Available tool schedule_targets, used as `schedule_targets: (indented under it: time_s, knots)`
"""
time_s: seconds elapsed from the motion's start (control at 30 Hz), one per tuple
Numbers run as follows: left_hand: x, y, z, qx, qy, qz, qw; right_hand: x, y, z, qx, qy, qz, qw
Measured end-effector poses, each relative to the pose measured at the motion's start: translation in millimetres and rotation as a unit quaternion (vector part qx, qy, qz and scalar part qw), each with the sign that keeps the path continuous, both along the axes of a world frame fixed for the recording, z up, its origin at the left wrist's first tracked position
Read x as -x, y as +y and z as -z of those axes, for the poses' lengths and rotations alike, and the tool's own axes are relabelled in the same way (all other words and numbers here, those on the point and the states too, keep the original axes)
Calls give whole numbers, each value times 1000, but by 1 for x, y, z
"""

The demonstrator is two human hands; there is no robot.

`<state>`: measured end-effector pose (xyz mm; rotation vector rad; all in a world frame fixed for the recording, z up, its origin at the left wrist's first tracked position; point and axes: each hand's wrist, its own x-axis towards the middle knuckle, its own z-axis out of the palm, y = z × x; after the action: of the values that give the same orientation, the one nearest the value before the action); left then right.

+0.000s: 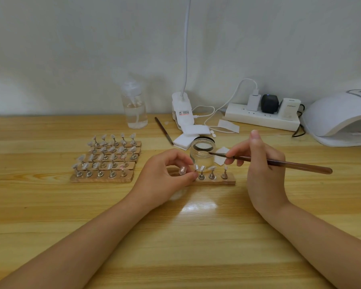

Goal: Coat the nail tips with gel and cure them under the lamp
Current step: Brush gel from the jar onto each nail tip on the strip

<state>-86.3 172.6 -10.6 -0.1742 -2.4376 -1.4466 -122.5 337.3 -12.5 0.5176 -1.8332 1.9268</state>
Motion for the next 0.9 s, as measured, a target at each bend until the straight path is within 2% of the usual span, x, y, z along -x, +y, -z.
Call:
schedule_targets:
  time_s: [0.9]
  knots:
    - [-2, -2, 0, 21, 9, 16, 1000, 0, 0, 1, -19, -3, -8, 1000]
